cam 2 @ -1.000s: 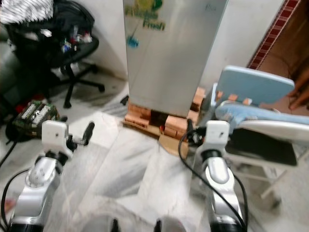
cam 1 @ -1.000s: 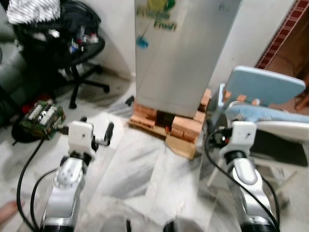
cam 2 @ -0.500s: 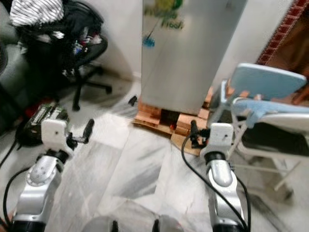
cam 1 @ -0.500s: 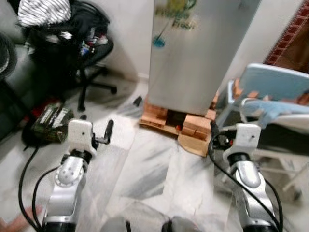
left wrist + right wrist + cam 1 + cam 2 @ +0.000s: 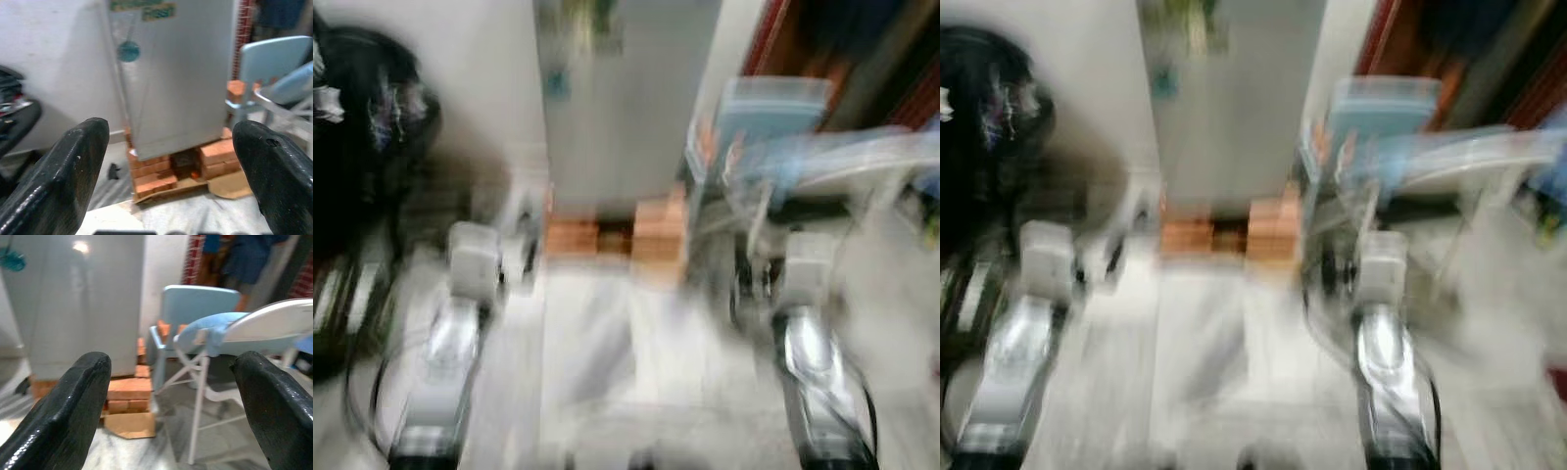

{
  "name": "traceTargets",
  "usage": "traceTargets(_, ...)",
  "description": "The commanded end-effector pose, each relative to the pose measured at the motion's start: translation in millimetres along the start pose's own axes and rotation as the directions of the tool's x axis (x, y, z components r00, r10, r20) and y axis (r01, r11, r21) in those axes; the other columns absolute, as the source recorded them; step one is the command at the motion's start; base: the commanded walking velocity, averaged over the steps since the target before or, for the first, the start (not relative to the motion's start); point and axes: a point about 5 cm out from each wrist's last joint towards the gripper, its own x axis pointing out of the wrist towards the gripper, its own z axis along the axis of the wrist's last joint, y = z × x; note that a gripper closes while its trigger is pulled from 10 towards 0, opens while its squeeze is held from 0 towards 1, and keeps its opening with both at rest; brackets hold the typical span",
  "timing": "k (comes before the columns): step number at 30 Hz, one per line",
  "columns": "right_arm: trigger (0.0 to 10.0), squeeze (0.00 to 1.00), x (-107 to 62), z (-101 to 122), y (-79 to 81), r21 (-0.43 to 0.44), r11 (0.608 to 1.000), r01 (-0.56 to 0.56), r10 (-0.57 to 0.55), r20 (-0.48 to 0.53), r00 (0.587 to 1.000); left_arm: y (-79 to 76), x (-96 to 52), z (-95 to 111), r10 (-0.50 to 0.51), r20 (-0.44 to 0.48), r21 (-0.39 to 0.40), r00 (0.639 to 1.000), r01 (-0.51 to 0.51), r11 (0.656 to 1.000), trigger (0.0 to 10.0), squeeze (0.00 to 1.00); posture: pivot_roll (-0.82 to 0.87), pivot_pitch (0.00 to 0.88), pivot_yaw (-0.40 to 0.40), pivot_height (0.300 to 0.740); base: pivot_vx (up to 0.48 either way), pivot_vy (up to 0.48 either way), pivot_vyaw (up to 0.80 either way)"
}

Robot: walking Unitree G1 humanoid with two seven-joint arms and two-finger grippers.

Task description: Restocking fridge

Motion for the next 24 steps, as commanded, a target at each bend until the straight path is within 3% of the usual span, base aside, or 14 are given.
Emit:
traceTargets(1, 10.0, 0.00, -0.5, 2.0, 0.7, 0.005, 1.000, 0.009, -0.009, 0.012, 1.000, 4.3, -0.7, -1.4, 0.003, -0.004, 0.014, 1.000, -0.003, 1.000, 10.0, 0.00, -0.01, 0.033, -0.037, 0.740, 0.000, 0.450, -0.80)
traceTargets(5, 10.0, 0.00, -2.2, 1.8, 1.0, 0.003, 1.000, 0.016, -0.016, 0.015, 1.000, 1.6, 1.3, 1.3, -0.023, 0.009, 0.016, 1.000, 0.023, 1.000, 10.0, 0.00, -0.01, 0.033, -0.032, 0.740, 0.000, 0.423, -0.80)
traceTargets(15, 10.0, 0.00, -1.6, 1.0, 3.5, 0.011, 1.000, 0.015, -0.015, 0.017, 1.000, 2.6, 4.7, 1.7, -0.029, 0.003, -0.012, 1.000, 0.029, 0.999, 10.0, 0.00, 0.00, 0.040, -0.032, 0.740, 0.267, 0.399, -0.69)
traceTargets(24, 10.0, 0.00, 0.5, 2.0, 6.5, 0.014, 1.000, 0.000, 0.000, 0.021, 1.000, 1.3, 5.3, 0.0, -0.027, -0.004, -0.020, 1.000, 0.027, 0.999, 10.0, 0.00, 0.00, 0.041, -0.038, 0.740, 0.000, 0.427, -0.80)
